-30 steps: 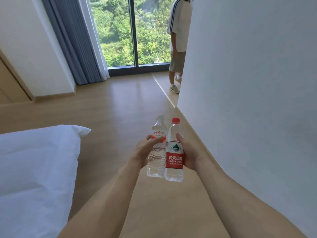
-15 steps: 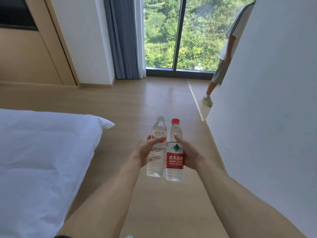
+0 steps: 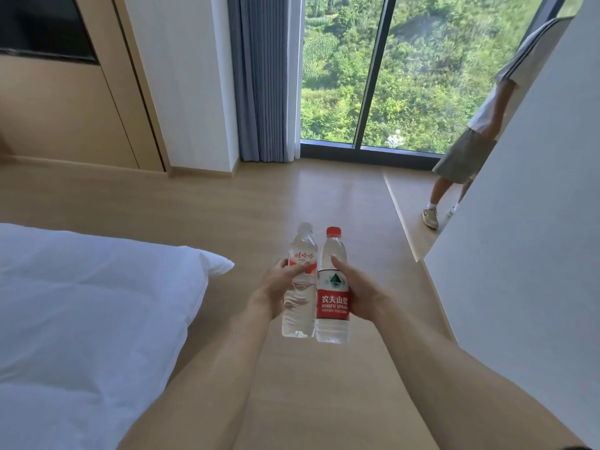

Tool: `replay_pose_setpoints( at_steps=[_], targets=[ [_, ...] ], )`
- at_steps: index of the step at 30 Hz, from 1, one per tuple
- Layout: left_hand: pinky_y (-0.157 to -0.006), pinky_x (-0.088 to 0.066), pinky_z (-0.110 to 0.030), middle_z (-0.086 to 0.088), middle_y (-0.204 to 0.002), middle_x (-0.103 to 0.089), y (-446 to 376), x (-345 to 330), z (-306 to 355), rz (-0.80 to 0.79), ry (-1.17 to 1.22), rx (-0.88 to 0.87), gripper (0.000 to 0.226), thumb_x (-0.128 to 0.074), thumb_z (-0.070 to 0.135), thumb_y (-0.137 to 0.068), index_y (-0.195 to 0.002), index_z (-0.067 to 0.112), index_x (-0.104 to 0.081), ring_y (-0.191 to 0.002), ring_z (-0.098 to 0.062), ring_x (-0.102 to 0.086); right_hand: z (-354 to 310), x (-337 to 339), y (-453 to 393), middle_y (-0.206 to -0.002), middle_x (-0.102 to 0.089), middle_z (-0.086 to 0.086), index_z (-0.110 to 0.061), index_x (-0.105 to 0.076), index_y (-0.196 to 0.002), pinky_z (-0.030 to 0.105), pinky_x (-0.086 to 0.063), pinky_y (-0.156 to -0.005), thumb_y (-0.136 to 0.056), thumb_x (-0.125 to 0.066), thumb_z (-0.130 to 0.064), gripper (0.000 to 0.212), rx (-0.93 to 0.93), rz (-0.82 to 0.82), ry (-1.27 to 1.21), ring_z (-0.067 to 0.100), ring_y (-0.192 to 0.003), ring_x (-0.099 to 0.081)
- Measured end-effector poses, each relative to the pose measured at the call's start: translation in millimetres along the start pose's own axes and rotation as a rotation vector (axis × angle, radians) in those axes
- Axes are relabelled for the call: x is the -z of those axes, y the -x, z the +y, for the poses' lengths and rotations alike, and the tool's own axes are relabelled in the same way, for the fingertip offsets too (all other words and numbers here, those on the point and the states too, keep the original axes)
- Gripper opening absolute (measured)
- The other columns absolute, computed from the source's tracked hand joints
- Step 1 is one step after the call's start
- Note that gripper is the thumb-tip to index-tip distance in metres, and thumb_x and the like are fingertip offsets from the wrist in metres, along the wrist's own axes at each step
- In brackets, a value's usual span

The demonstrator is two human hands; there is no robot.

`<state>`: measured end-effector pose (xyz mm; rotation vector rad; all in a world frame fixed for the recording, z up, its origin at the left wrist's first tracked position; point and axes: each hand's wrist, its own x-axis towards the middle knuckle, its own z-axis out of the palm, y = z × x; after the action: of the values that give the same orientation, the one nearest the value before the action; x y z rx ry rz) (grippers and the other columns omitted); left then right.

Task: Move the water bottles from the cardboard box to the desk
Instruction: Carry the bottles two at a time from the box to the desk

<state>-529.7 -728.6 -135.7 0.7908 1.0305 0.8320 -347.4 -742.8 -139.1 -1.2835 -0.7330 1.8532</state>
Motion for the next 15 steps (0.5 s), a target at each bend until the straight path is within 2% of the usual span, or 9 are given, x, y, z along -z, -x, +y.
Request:
replay_pose_setpoints(
  at_steps=[2, 6, 11, 15],
  targets=[
    [-0.078, -0.061, -0.053, -0.02, -0.111, -0.074, -26.7, 12.0, 20.7, 0.007, 0.011, -0.001, 0.062, -0.086, 0.03, -0.075, -0.127, 0.008, -0.06, -0.093, -0.037, -0.074, -18.8, -7.8, -27.9, -0.12, -0.071, 0.021, -0.004, -0.058, -0.132, 0.043, -0.059, -0.083, -0.097, -0.058, -0.047, 0.055, 0.005, -0.004, 0.0, 0.032, -0.096, -0.073],
    [-0.063, -0.06, -0.038, -0.019, -0.107, -0.075, -71.4, 29.4, 51.4, -0.002, 0.032, 0.0, 0.049, -0.082, 0.023, -0.082, -0.124, 0.005, -0.064, -0.081, -0.03, -0.076, -49.0, -16.1, -79.2, -0.126, -0.068, 0.022, -0.004, -0.057, -0.134, 0.043, -0.059, -0.087, -0.1, -0.055, -0.045, 0.053, 0.016, -0.018, -0.033, 0.032, -0.098, -0.072],
    [-0.079, -0.058, -0.047, -0.024, -0.116, -0.069, -128.0, 46.1, 74.9, 0.039, 0.061, 0.014, 0.044, -0.07, 0.022, -0.091, -0.129, 0.001, -0.061, -0.096, -0.039, -0.07, -77.3, -17.5, -138.3, -0.117, -0.071, 0.02, -0.003, -0.056, -0.136, 0.043, -0.058, -0.086, -0.101, -0.053, -0.045, 0.054, -0.017, -0.054, -0.051, 0.031, -0.095, -0.072],
    [-0.082, -0.055, -0.047, -0.029, -0.119, -0.065, -175.1, 54.8, 90.6, 0.075, 0.085, 0.023, 0.045, -0.066, 0.02, -0.094, -0.132, -0.003, -0.058, -0.097, -0.038, -0.065, -101.7, -8.7, -190.7, -0.126, -0.067, 0.022, -0.004, -0.055, -0.137, 0.045, -0.057, -0.091, -0.1, -0.054, -0.046, 0.056, -0.04, -0.09, -0.052, 0.033, -0.1, -0.07]
  ],
)
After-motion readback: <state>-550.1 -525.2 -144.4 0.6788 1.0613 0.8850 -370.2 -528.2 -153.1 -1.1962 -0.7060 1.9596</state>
